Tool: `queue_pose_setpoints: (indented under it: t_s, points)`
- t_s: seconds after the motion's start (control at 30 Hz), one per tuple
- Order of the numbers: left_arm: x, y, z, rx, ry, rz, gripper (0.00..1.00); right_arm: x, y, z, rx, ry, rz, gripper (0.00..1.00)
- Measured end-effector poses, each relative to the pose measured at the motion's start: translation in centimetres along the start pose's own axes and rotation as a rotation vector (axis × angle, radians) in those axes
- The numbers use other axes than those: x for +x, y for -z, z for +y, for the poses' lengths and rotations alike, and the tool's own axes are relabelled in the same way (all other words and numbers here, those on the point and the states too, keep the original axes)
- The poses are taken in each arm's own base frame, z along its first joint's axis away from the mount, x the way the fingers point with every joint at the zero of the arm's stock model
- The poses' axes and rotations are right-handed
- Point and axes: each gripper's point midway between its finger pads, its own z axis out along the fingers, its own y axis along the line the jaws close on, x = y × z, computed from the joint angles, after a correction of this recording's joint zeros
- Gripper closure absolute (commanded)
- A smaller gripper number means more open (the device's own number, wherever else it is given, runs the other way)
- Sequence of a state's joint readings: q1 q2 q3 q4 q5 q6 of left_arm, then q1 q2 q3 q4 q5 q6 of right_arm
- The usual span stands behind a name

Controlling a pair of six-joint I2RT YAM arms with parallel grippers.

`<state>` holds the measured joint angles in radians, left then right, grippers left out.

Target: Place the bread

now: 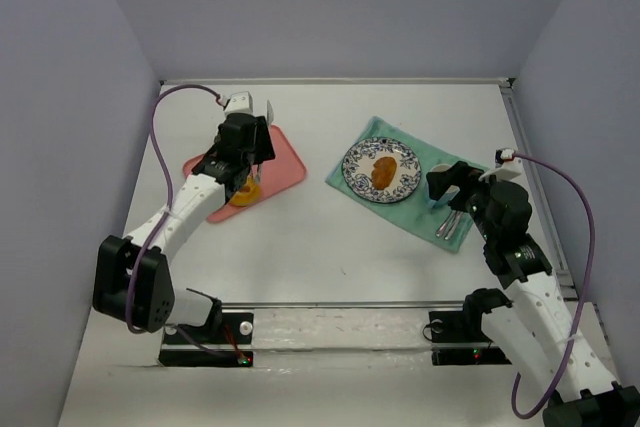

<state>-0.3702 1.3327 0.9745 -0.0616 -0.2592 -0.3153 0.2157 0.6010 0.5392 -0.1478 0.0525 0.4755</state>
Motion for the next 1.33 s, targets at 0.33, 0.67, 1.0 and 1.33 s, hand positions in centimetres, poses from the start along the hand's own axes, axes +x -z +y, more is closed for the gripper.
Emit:
queue_pose_setpoints:
  t_s: [0.33,0.67,1.0,1.33]
  points:
    - [1.8,-10.2,-8.5,0.103,-0.057,0.065,0.34,-0.1,0.0,0.0,-0.001,0.000,-0.003,0.01]
    - [5.9,-15.8,-12.0,0.085,-0.084,0.143,0.04,-0.2,0.1,-0.1,0.005,0.000,-0.008,0.00]
    - [4.8,-14.2,-13.3,0.104,-0.088,0.126,0.01,-0.3,0.1,-0.3,0.020,-0.001,-0.017,0.00]
    - [-4.3,0.1,-15.4,0.295,0.012,-0.147,0.01,-0.9,0.6,-1.1,0.068,-0.031,-0.049,0.00]
